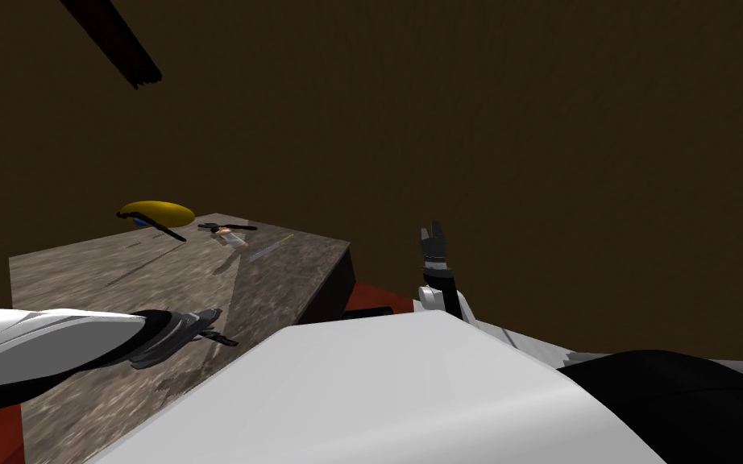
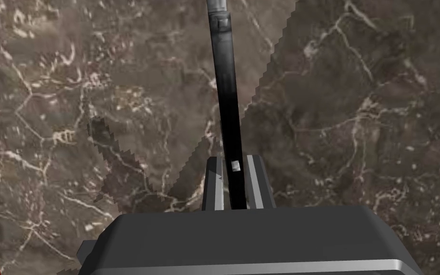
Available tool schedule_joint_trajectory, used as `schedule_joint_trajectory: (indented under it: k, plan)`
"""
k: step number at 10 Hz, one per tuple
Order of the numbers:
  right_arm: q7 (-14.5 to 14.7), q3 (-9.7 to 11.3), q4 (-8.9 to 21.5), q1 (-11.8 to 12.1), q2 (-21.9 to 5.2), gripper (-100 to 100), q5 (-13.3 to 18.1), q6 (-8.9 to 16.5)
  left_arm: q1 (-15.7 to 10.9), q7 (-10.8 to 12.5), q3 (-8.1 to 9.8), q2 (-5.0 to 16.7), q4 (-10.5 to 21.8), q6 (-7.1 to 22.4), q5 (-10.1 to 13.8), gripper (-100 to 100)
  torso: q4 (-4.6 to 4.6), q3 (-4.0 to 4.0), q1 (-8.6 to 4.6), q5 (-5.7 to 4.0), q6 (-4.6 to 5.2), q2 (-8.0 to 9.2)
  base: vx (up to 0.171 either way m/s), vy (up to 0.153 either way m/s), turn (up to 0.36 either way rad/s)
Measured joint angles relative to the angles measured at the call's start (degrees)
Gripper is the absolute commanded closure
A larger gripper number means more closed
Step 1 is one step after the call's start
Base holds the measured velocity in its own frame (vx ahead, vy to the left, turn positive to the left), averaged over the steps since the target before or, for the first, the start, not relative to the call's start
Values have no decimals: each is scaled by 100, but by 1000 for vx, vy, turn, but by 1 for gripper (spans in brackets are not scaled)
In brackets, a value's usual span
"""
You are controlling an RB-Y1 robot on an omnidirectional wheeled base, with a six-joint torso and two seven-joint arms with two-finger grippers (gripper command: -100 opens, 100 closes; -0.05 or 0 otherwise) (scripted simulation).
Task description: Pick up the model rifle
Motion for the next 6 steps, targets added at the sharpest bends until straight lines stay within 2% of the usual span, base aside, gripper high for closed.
schedule_joint_trajectory:
  k: [1, 3, 4, 5, 6]
  plan:
    - [0, 0, 0, 1, 0, 0, 0, 0, 30, 63, 110, 0, 38, -56, -127, 100, 1, 1, -1, -1, -1, 1, 7, -15, 86]
    - [0, 0, 0, 0, 0, 0, 0, 0, -182, 52, 147, -152, 73, -337, -278, 100, 2, 3, -2, -2, 3, 4, 4, -11, 69]
    - [0, 0, 0, 1, 0, 0, 0, 0, -304, 37, 278, -291, 134, -546, -426, 100, 4, 4, -3, -3, 2, 4, 9, -16, 82]
    - [0, 0, 0, 0, 0, 0, 0, 0, -382, 53, 297, -326, 149, -680, -518, 100, 3, 4, -5, -4, 3, 5, 11, -16, 133]
    - [0, 0, 0, 0, 0, 0, 0, 0, -452, 97, 406, -417, 199, -832, -681, 100, 5, 5, -5, -5, 4, 4, 10, -19, 77]
